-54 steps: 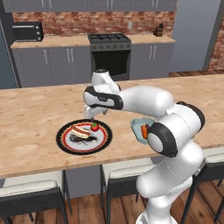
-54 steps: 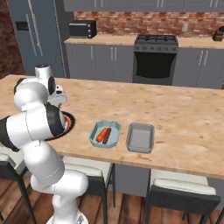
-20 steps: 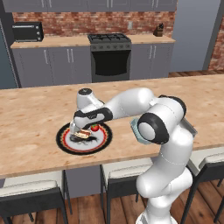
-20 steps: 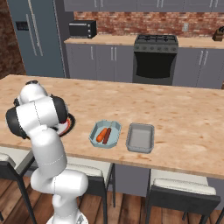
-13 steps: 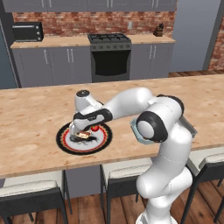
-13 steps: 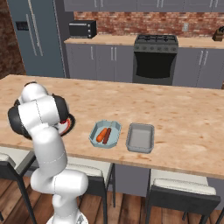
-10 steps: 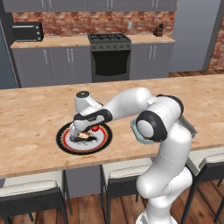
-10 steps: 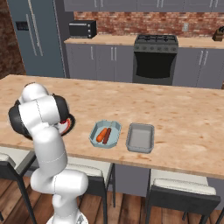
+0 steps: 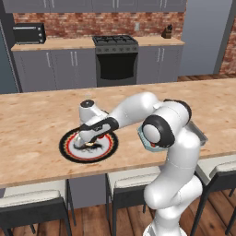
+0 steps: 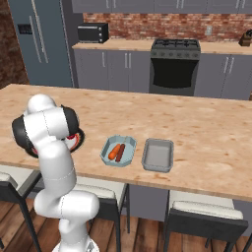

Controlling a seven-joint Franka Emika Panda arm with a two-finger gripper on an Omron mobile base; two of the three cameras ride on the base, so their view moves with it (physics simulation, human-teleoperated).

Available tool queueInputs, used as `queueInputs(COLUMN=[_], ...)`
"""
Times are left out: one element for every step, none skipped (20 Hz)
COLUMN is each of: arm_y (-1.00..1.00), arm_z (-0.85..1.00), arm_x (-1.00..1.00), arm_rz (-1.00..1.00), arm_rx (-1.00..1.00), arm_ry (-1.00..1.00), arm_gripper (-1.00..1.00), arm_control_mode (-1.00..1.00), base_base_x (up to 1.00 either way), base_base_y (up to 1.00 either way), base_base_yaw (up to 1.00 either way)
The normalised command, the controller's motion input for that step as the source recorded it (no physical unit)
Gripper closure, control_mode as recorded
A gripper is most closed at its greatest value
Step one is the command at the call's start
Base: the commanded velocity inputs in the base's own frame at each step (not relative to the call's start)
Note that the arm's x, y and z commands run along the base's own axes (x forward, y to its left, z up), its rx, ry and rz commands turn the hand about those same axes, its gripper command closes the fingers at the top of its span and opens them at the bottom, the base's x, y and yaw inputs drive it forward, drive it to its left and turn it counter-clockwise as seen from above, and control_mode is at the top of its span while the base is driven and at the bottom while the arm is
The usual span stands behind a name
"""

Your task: Place one cooked food and one vegetable from the large plate to each tupperware container.

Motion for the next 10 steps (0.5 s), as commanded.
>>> queueInputs(arm_y=[0.00,0.00,0.00,0.00,0.00,0.00,0.00,0.00,0.00,0.00], arm_z=[-0.19,-0.17,-0.18,-0.17,-0.16,-0.15,-0.15,-0.14,-0.11,-0.02], arm_x=[0.06,0.07,0.06,0.06,0.06,0.03,0.02,0.03,0.02,0.00], arm_rz=[0.00,0.00,0.00,0.00,0.00,0.00,0.00,0.00,0.01,0.03], arm_rx=[-0.13,-0.12,-0.12,-0.12,-0.12,-0.12,-0.11,-0.10,-0.08,-0.03], arm_ry=[0.03,0.05,0.05,0.06,0.07,0.07,0.07,0.08,0.08,0.02], arm_gripper=[-1.00,-1.00,-1.00,-1.00,-1.00,-1.00,-1.00,-1.00,-1.00,-1.00], arm_control_mode=[-1.00,-1.00,-1.00,-1.00,-1.00,-1.00,-1.00,-1.00,-1.00,-1.00], base_base_x=[0.00,0.00,0.00,0.00,0.00,0.00,0.00,0.00,0.00,0.00], base_base_y=[0.00,0.00,0.00,0.00,0.00,0.00,0.00,0.00,0.00,0.00], base_base_yaw=[0.00,0.00,0.00,0.00,0.00,0.00,0.00,0.00,0.00,0.00])
